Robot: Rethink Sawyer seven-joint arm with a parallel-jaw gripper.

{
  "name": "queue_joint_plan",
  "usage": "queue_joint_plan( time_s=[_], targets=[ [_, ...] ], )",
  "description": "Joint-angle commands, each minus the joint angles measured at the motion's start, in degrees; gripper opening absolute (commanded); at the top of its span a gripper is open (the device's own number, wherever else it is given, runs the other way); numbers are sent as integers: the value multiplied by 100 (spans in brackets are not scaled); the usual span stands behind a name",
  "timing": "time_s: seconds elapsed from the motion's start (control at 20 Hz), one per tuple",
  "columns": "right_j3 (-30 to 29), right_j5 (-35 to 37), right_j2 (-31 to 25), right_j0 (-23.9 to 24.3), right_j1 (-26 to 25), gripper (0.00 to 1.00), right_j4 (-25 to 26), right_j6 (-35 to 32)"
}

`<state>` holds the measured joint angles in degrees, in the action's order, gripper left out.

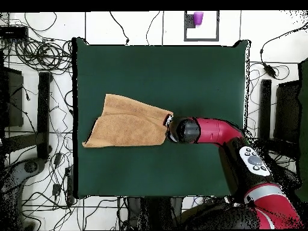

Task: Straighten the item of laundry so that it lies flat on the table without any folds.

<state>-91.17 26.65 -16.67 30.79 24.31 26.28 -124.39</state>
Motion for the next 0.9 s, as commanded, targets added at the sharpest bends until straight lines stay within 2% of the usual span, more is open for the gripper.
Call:
queue_joint_plan(
  time_s=[0.05,0.8,0.9],
  targets=[
    [-228,439,-289,-54,-193,100,471,971],
    [-202,85,-85,-304,-157,100,681,633],
    [-202,-198,197,-521,-45,100,721,146]
  ],
)
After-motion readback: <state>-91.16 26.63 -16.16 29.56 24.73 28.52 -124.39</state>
